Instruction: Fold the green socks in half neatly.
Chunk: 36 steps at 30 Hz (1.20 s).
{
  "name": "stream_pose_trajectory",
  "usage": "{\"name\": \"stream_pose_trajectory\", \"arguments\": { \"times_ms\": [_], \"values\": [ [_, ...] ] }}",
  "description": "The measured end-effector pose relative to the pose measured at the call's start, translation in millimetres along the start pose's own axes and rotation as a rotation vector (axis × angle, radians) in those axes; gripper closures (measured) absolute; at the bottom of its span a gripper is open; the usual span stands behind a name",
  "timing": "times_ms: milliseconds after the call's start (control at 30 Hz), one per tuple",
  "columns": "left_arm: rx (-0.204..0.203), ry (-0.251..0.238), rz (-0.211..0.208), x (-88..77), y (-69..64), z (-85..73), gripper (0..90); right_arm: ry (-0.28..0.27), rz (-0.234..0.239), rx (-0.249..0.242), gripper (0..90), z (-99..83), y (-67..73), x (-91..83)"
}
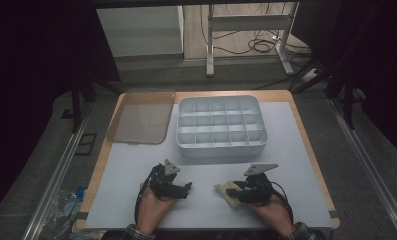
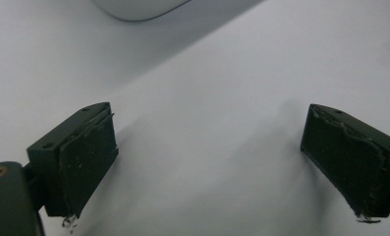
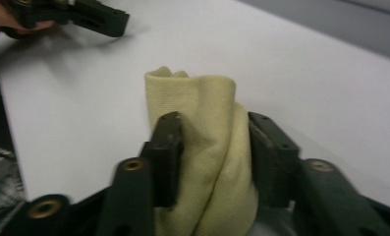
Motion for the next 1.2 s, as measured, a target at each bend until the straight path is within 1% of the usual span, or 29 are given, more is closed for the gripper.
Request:
{"name": "stream_pose_trajectory", "arguments": {
  "times_ms": [33,67,167,333,467,567,833,1000,1200],
  "values": [
    [-0.002,-0.002,-0.003,-0.1,0.9,-0.6,6.5,0.008,0.021,0.012,64.3,-0.2,0.3,0.1],
    [-0.003,-0.003,-0.005,-0.2,1.5,-0.9,6.5,0.012,0.036,0.025,66.3,-0.3,0.6,0.2],
    [-0.014,-0.014,-0.017,0.2,3.7,-2.5,5.9,0.016,0.050,0.035,70.0,-0.7,0.8,-0.3],
    [-0.013,-0.009,-0.026,0.9,4.0,-2.8,3.9,0.013,0.026,0.011,71.4,1.1,3.6,-2.4],
    [-0.012,-0.006,-0.030,1.2,3.9,-3.0,3.1,-0.004,0.007,-0.009,71.4,4.4,5.2,-6.5],
    [-0.011,-0.006,-0.031,1.3,4.0,-3.0,2.9,-0.019,0.000,-0.011,71.3,8.1,3.8,-9.7],
    [-0.010,-0.007,-0.030,1.4,3.8,-3.2,2.9,-0.064,-0.034,-0.021,71.2,20.0,-3.9,-21.1],
    [-0.010,-0.008,-0.030,1.4,3.9,-3.3,2.9,-0.088,-0.043,-0.008,71.2,25.4,-9.2,-25.7],
    [-0.010,-0.010,-0.030,1.5,3.9,-3.3,2.9,-0.125,-0.070,-0.005,71.1,34.3,-16.9,-35.2]
  ]
}}
Point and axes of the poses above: each handheld gripper's, and its own axes: x roughly forward along the jaws, z roughly out of its top, y roughly to its left, the point moved 6 cm from there along x, roughly forward along the jaws, and after that the axes turned 14 degrees about -z, right-handed, at the moved point
